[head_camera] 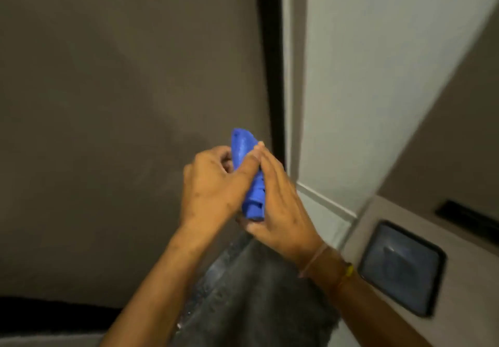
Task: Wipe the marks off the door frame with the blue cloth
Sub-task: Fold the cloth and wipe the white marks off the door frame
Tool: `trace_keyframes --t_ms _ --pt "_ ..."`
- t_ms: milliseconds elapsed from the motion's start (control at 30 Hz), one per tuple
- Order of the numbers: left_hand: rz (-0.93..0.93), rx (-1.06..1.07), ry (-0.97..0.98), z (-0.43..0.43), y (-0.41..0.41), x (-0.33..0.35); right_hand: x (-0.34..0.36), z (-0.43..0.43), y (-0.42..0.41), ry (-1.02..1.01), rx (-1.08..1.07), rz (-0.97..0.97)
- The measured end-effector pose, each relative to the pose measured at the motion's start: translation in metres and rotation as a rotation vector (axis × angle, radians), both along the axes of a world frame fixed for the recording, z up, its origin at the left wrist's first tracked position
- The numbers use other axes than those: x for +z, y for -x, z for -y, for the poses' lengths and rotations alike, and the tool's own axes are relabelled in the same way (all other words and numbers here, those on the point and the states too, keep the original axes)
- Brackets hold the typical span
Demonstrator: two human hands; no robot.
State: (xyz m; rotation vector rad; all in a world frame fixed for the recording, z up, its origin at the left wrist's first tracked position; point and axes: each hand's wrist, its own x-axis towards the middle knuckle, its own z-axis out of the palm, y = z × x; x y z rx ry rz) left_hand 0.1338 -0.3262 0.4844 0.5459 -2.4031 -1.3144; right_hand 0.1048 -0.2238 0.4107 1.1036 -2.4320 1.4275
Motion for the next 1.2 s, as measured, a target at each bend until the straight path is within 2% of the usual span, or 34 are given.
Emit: trace_keyframes --t_ms 133,233,367,633,733,900,967,1100,1200 --pt "-0.155 0.081 0.262 0.074 -0.089 0.090 0.086 0.101 -0.054 0.381 0.084 0.005" --pt "-0.287 0.156 0.419 0.133 -0.158 0.152 0.147 0.170 -0.096 0.564 0.142 -0.063" --pt "-0.406 0.323 0.640 0.197 -0.234 0.208 0.214 0.242 -0.158 0.667 0.233 -0.172" --pt "-0.605 0.774 1.153 0.289 -0.346 0.283 0.328 0.313 -0.222 0.761 0.525 -0.588" --pt "-0.639 0.867 1.255 0.315 -0.370 0.312 0.364 0.322 -0.236 0.771 0.486 -0.818" --pt "-0.655 1.012 1.323 0.352 -0.389 0.359 0.388 0.327 -0.254 0.715 0.287 -1.139" --pt "-0.630 1.042 1.360 0.361 -0.390 0.371 0.390 0.332 -0.256 0.676 0.219 -1.196" --pt "-0.432 1.026 1.499 0.379 -0.384 0.377 0.387 0.357 -0.263 0.583 0.087 -1.257" --pt "-0.337 1.027 1.570 0.392 -0.382 0.375 0.384 0.375 -0.264 0.360 -0.008 -1.287"
